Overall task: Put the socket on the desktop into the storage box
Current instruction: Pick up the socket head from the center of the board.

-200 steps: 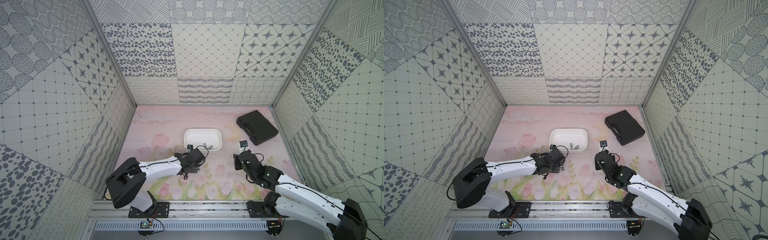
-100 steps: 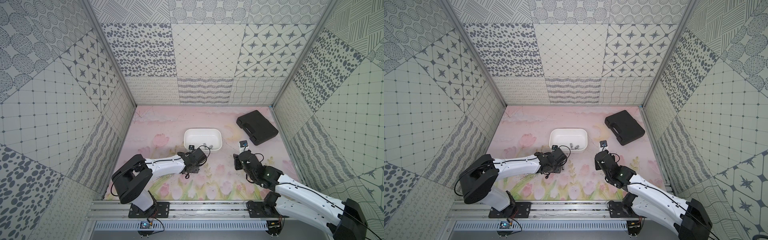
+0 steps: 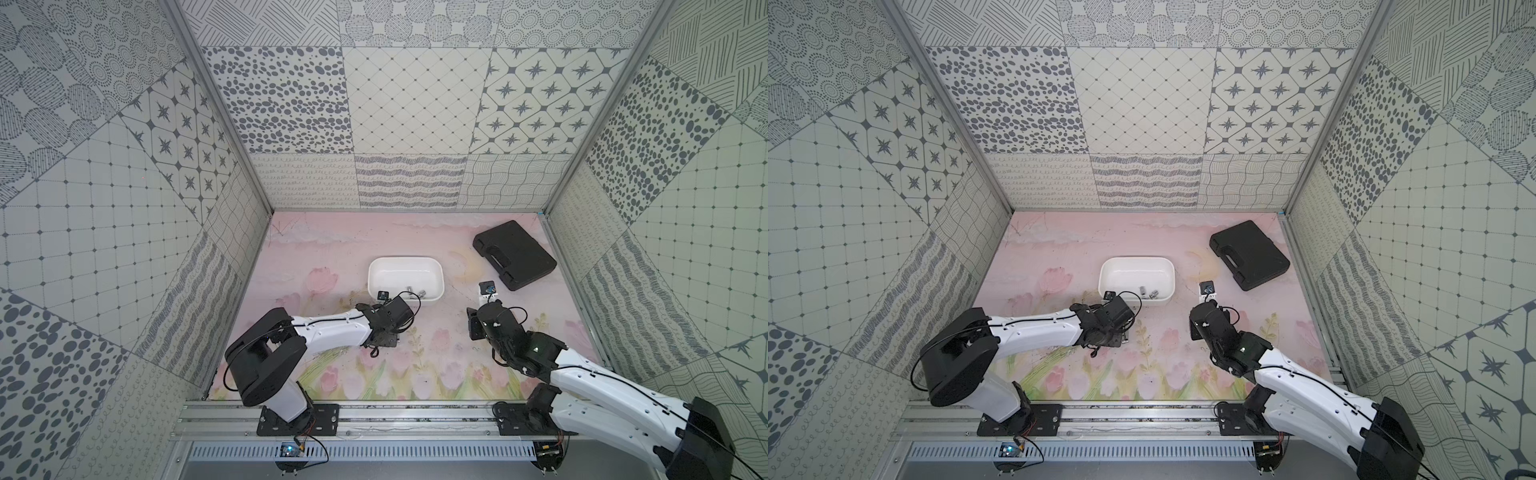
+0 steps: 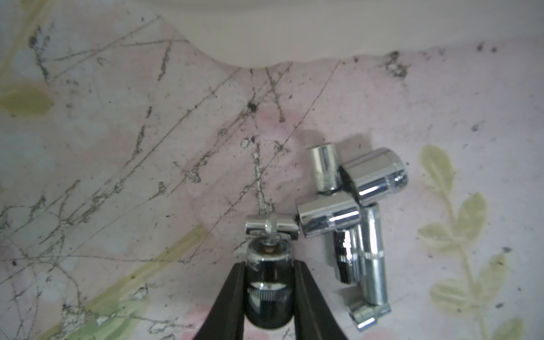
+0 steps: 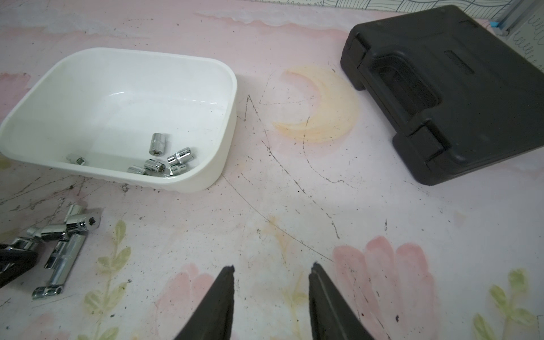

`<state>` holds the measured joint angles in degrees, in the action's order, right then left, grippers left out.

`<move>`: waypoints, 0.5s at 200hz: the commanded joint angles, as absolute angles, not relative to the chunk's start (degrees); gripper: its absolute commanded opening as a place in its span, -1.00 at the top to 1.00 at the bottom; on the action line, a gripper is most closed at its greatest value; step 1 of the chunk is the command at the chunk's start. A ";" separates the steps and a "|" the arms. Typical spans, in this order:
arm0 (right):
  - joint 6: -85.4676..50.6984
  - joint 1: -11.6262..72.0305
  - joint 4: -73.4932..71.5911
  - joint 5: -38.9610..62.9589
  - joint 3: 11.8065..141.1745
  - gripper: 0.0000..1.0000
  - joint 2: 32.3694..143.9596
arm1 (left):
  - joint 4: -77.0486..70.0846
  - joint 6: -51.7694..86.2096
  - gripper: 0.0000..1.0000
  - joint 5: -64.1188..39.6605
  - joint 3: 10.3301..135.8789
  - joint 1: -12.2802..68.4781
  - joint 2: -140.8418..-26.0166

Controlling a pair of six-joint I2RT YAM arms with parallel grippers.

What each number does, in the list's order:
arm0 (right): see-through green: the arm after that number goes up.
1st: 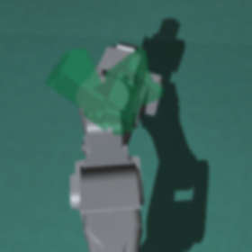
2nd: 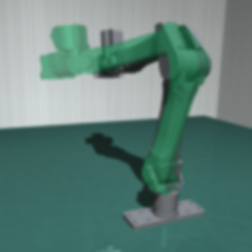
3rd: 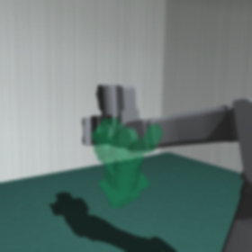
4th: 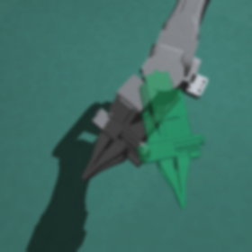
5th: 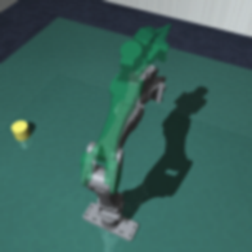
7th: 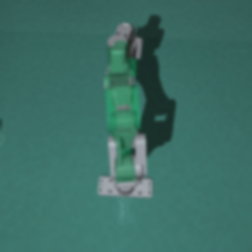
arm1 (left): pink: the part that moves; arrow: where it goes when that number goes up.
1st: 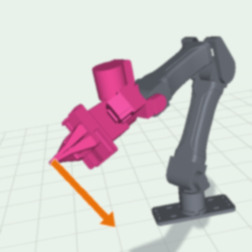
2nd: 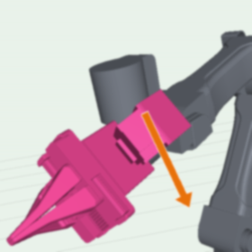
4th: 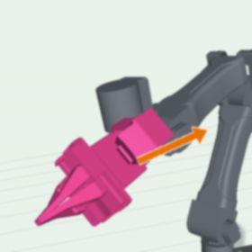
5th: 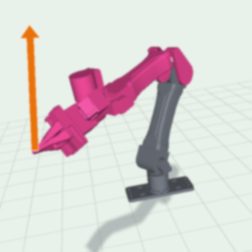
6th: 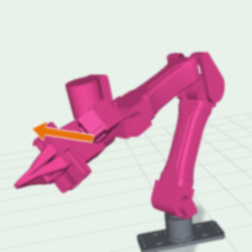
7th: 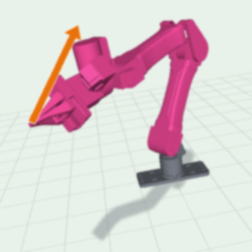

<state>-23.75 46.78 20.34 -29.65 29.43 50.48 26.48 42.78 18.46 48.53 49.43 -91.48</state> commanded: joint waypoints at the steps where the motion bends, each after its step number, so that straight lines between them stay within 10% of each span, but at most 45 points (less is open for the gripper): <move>1: -23.55 46.63 18.67 -30.41 29.61 0.12 50.51 | 28.89 42.58 0.52 17.90 49.06 49.66 -91.00; 100: -24.31 46.60 19.49 -29.01 30.37 0.13 49.53 | 29.91 38.76 0.97 16.43 56.06 49.69 -73.61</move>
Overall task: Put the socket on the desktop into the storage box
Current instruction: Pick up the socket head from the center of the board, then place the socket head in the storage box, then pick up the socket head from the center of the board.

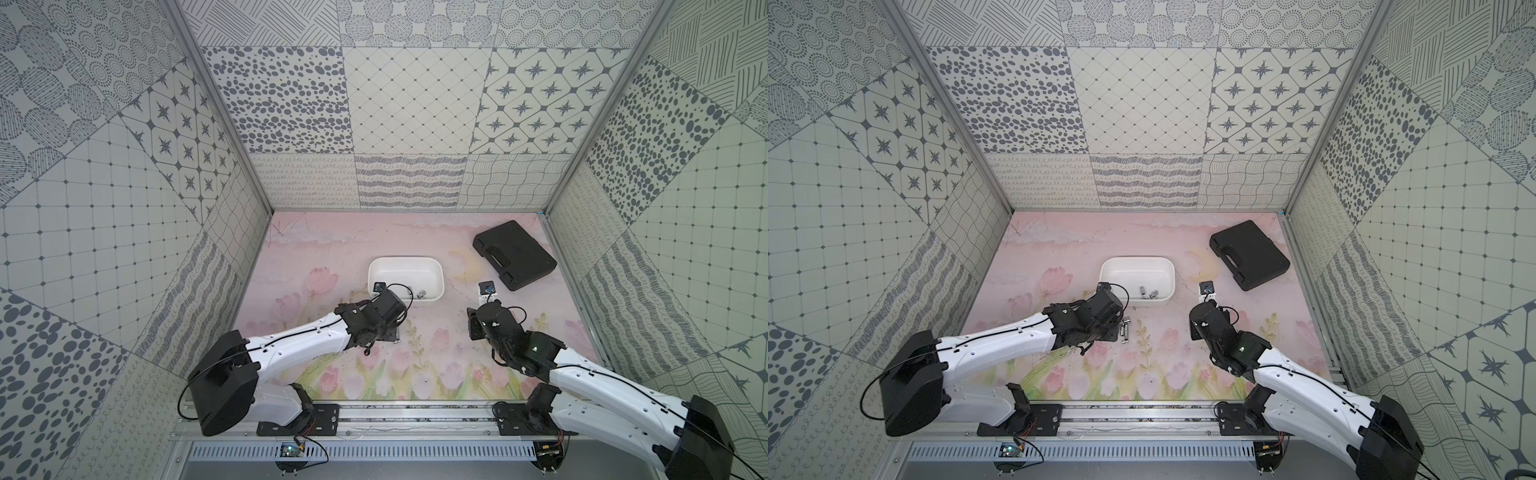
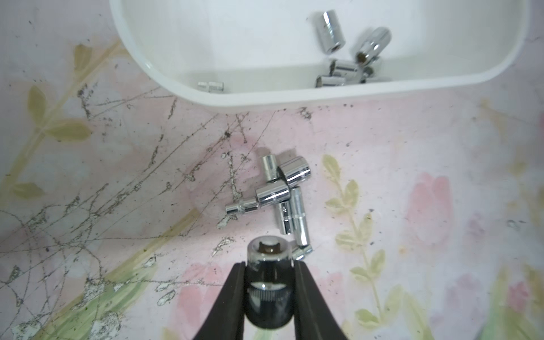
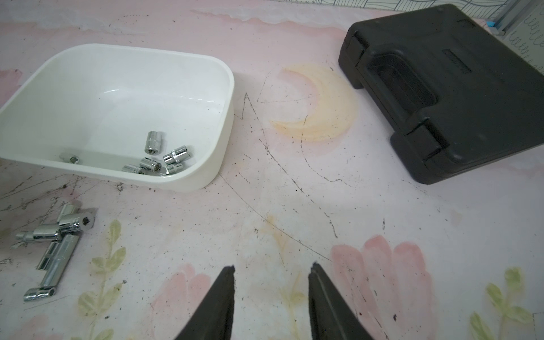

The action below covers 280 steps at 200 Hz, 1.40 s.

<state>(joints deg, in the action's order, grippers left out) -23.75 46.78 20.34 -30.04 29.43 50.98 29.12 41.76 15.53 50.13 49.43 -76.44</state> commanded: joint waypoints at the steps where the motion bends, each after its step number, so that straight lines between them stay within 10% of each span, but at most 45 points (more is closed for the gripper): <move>1: -24.37 46.63 19.50 -28.88 30.35 0.13 49.46 | 29.98 38.72 0.97 16.52 56.42 49.67 -73.76; 157: -26.37 46.73 20.52 -22.77 29.93 0.13 45.17 | 31.88 37.45 0.63 12.03 87.64 40.48 -115.46; 183: -26.06 46.75 20.10 -22.76 29.89 0.12 46.08 | 31.90 37.40 0.47 10.56 87.71 39.86 -116.08; 228: -25.12 46.83 18.64 -19.18 29.90 0.13 46.83 | 32.84 36.86 -0.39 9.87 86.77 39.70 -111.46; 280: -23.76 49.63 17.37 -14.34 30.66 0.13 49.77 | 31.47 38.71 -0.46 7.53 74.30 40.23 -92.84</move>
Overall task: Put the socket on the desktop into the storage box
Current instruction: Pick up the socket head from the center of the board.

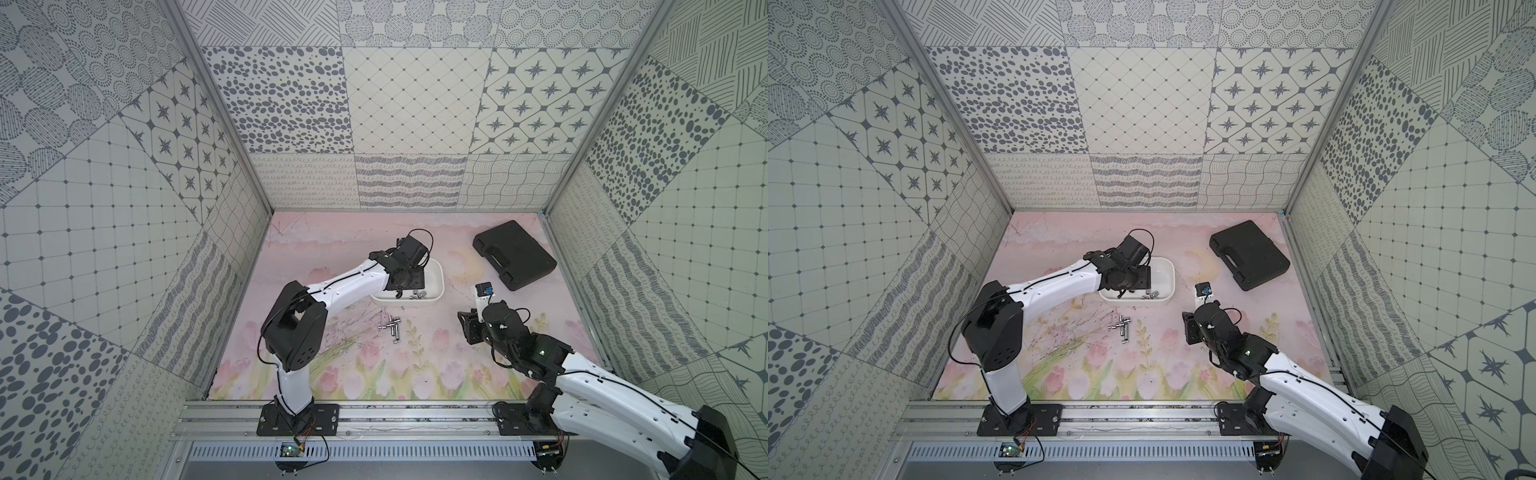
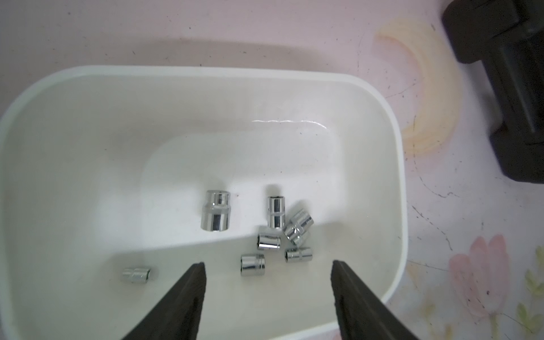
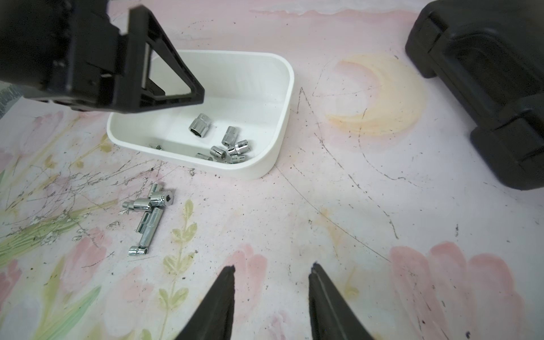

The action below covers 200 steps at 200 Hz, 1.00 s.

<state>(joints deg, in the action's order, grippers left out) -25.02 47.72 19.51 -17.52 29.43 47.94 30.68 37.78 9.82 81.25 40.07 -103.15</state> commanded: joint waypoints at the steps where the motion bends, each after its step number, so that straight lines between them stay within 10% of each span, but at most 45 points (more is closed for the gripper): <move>1: -23.79 49.82 17.48 -14.33 30.67 0.13 49.89 | 31.69 38.73 -0.46 7.59 74.02 40.24 -92.47; 92: -32.94 65.20 17.12 -15.79 48.09 0.15 75.05 | 27.76 46.58 -0.44 17.02 38.50 40.22 -56.28; 200: -40.15 65.33 14.76 -15.15 59.38 0.32 99.36 | 17.10 47.98 -0.42 12.98 25.76 40.16 -55.20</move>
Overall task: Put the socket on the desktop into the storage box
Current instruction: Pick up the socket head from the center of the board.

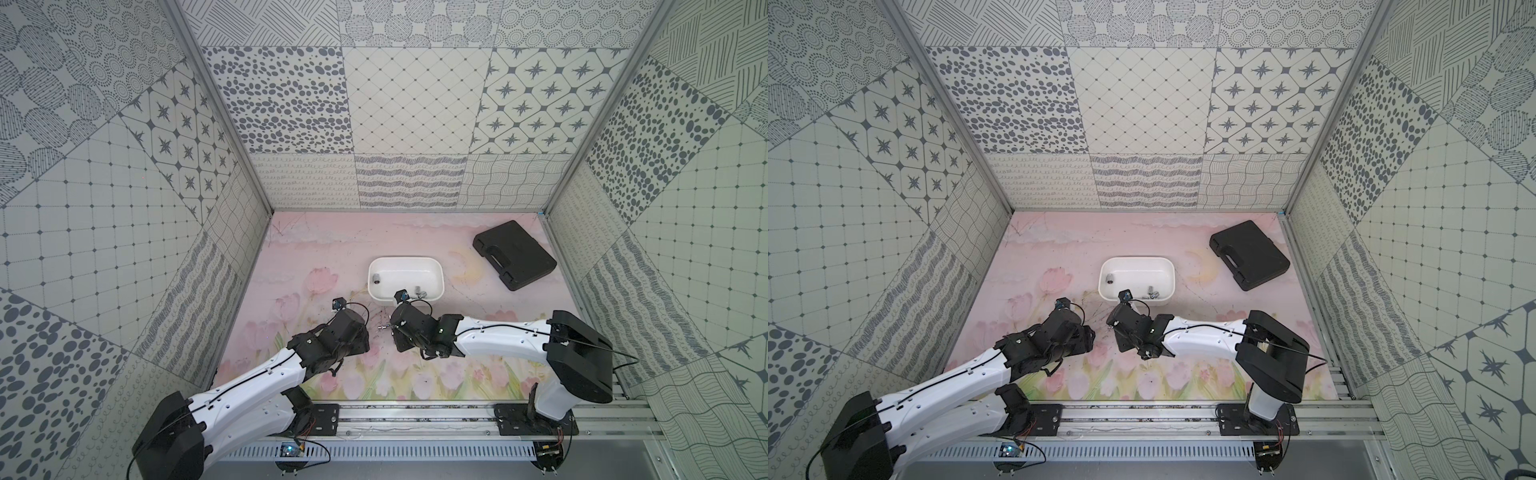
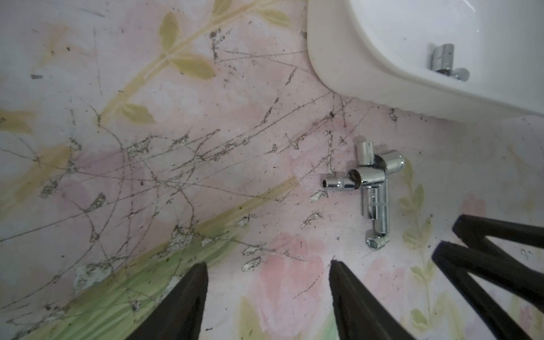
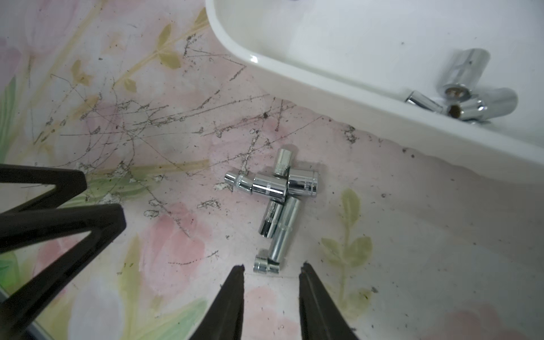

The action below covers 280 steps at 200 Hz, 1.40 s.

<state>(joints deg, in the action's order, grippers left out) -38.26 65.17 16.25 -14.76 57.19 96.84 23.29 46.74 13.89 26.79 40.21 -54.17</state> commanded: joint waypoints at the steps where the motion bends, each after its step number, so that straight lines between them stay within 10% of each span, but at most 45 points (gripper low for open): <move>1: -40.20 65.32 14.72 -15.22 59.44 0.32 99.47 | 17.03 47.98 -0.42 12.95 25.75 40.17 -55.28; 280: -43.33 63.69 17.80 -20.38 61.00 0.50 105.77 | 18.04 47.26 -0.42 9.45 30.06 40.14 -65.51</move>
<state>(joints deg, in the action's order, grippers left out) -42.28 63.88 16.95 -18.13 59.57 104.84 17.19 47.51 9.54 29.34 40.21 -65.60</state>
